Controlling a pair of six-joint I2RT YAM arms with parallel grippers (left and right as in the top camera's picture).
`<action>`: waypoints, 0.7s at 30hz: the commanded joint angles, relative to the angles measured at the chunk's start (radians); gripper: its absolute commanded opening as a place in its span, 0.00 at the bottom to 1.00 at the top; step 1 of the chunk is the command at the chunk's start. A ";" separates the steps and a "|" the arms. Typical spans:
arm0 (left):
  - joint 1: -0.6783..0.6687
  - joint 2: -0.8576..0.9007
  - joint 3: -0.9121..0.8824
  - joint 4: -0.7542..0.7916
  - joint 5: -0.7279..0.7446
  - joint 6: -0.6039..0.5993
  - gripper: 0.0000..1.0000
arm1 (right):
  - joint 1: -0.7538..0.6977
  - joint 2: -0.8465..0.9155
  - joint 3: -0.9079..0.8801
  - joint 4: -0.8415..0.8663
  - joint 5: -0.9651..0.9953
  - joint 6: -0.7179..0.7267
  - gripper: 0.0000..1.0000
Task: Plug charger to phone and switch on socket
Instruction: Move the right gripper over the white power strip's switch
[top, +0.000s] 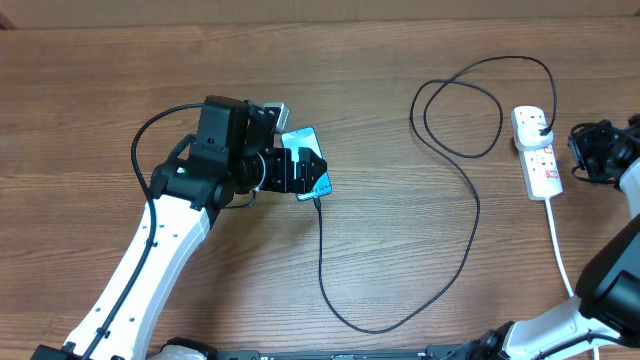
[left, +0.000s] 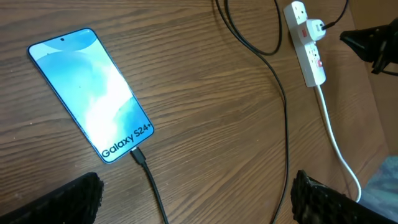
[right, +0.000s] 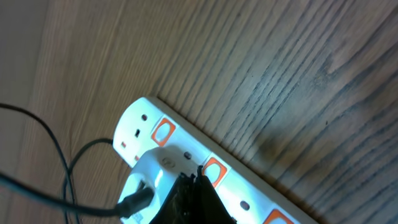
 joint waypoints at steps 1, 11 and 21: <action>-0.006 -0.015 0.002 0.001 -0.014 -0.010 0.99 | -0.002 0.026 0.030 0.014 0.013 0.011 0.04; -0.006 -0.015 0.002 0.001 -0.025 -0.018 1.00 | 0.000 0.101 0.030 0.014 0.012 0.011 0.04; -0.006 -0.015 0.002 0.001 -0.024 -0.026 0.99 | 0.038 0.108 0.029 0.056 0.019 0.007 0.04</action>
